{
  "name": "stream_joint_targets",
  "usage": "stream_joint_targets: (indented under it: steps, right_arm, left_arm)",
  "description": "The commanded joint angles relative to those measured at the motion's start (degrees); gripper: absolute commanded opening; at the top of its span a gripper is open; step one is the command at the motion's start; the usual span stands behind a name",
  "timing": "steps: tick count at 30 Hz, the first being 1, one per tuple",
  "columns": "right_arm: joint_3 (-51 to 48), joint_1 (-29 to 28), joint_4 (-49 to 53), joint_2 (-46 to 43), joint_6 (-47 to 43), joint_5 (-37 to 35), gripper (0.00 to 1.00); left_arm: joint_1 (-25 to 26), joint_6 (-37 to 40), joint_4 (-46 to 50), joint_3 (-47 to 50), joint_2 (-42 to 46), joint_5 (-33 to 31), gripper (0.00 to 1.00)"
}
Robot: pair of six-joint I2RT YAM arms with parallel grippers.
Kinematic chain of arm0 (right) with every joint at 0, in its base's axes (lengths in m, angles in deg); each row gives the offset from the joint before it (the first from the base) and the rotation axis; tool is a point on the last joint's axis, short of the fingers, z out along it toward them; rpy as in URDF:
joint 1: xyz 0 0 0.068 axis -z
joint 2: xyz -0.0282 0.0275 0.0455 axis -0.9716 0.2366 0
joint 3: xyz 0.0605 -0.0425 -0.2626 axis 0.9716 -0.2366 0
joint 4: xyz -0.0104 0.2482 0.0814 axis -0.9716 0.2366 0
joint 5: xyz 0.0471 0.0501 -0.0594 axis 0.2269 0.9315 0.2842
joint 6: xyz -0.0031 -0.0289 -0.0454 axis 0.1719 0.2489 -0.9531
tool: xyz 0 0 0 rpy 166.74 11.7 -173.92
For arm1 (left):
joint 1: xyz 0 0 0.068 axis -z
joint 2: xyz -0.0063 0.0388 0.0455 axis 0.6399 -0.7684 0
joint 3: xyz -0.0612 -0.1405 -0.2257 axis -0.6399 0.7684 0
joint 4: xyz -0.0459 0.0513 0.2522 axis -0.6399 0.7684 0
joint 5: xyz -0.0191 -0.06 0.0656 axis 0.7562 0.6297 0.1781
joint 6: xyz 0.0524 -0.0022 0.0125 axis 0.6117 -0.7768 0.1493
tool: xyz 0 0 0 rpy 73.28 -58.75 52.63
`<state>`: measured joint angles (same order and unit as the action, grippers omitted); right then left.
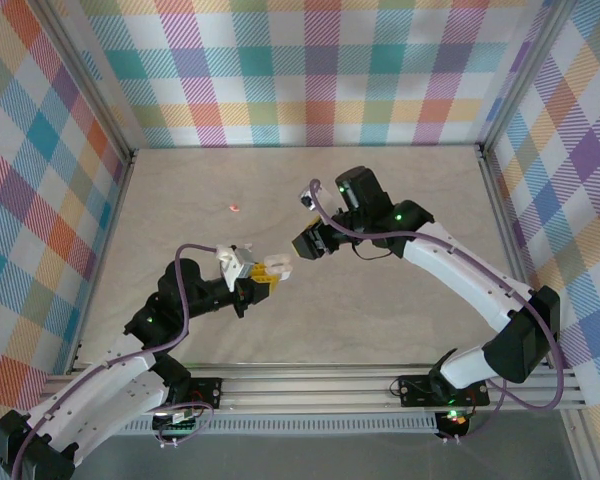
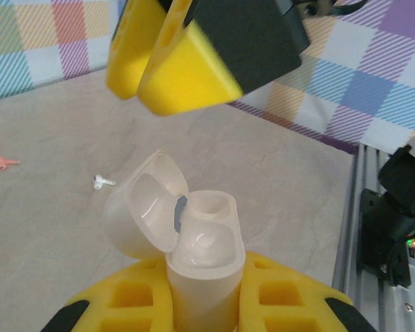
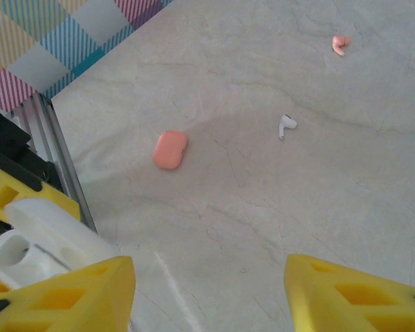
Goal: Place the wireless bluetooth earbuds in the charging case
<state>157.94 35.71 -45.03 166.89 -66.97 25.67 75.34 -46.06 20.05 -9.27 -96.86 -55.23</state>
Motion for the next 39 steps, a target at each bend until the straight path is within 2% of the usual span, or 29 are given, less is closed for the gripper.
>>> stream_joint_targets:
  steps: [1, 3, 6, 12, 18, 25, 29, 34, 39]
  right_arm:
    - [2.2, 2.6, 0.9, 0.6, 5.5, -3.4, 0.60]
    - [3.7, 4.8, 4.0, 3.5, 7.5, -6.6, 0.58]
    - [5.9, 8.3, 7.2, 8.6, 9.0, -7.4, 0.50]
    - [6.8, 11.4, 4.9, 16.9, 7.1, -12.8, 0.45]
    - [15.8, 16.5, 11.0, 29.9, 7.1, -13.1, 0.38]
    - [17.4, 19.6, 12.6, 36.7, 3.9, -15.2, 0.44]
    - [17.3, 20.7, 10.9, 39.2, 2.7, -15.1, 0.47]
    - [20.0, 20.7, 11.6, 42.2, 0.6, -14.5, 0.42]
    - [20.6, 20.7, 10.7, 43.4, 0.0, -13.0, 0.41]
  left_arm:
    - [0.4, -0.9, -0.5, 1.3, 0.7, -3.5, 0.00]
    - [0.4, -0.9, -0.5, 1.9, 0.7, -3.7, 0.00]
    - [0.4, -0.9, -0.2, 2.6, 0.9, -3.8, 0.00]
    - [0.4, -1.6, 0.0, 4.1, 1.3, -3.2, 0.00]
    - [0.4, -1.2, -3.7, 6.5, 1.0, -0.1, 0.00]
    - [0.4, -0.3, -7.7, 8.7, 0.3, -1.6, 0.00]
    - [0.4, 1.4, -5.8, 7.0, -2.3, -2.3, 0.00]
    - [0.4, 2.7, -3.9, 5.7, -4.3, -1.3, 0.00]
    - [0.4, 3.0, -4.6, 5.7, -4.8, -2.4, 0.00]
